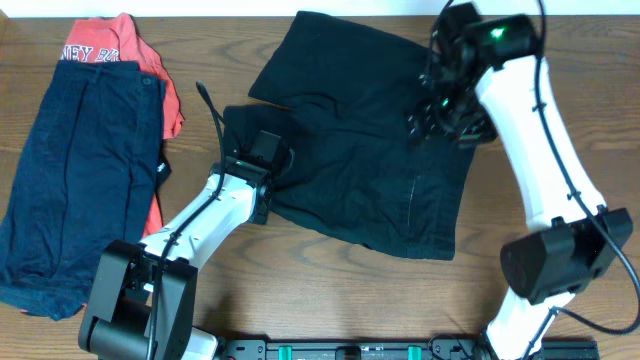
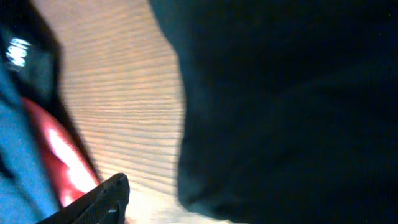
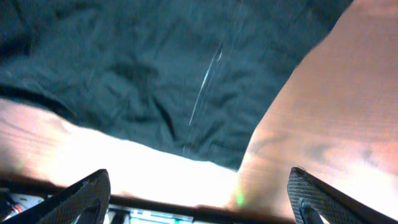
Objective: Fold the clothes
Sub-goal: 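Move the right gripper to the shorts' near-right hem and grasp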
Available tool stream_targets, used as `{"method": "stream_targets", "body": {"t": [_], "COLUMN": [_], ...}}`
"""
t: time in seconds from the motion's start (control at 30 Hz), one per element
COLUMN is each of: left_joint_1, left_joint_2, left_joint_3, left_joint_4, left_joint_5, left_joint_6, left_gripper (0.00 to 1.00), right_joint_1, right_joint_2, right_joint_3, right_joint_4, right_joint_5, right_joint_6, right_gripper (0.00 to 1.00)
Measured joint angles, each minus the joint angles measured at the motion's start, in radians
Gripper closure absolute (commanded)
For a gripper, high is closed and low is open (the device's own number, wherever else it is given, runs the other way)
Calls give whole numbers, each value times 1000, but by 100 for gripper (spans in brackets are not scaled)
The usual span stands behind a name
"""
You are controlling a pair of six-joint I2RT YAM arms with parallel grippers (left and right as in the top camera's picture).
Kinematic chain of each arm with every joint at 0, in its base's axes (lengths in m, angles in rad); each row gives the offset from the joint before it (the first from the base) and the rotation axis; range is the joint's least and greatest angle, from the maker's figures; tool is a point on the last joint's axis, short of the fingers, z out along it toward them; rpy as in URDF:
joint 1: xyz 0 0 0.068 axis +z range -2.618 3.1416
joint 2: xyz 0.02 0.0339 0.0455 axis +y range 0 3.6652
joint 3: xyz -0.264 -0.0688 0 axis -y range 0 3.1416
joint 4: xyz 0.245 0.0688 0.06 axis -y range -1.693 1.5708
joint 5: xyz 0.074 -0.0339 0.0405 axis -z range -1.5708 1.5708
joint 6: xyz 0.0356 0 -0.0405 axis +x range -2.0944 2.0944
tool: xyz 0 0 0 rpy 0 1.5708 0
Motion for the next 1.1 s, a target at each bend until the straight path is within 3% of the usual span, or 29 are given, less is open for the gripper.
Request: {"method": "stream_targets", "body": {"t": [0.33, 0.5, 0.73, 1.1], "left_joint_1": [0, 0, 0, 0], "left_joint_2": [0, 0, 0, 0], "left_joint_3": [-19, -48, -58, -72], "left_joint_4": [-53, -69, -62, -30], "left_joint_5": [74, 90, 100, 111], "left_joint_6": [-201, -233, -250, -251], "left_gripper": [25, 25, 25, 25], "right_joint_1": [122, 178, 176, 113], "right_joint_2": [-144, -268, -299, -299], "right_joint_3": [-482, -720, -1008, -1110], "right_joint_4": [206, 347, 543, 673], "right_joint_5": [27, 21, 0, 62], "right_joint_6": [288, 421, 522, 556], "right_gripper": [10, 13, 14, 15]}}
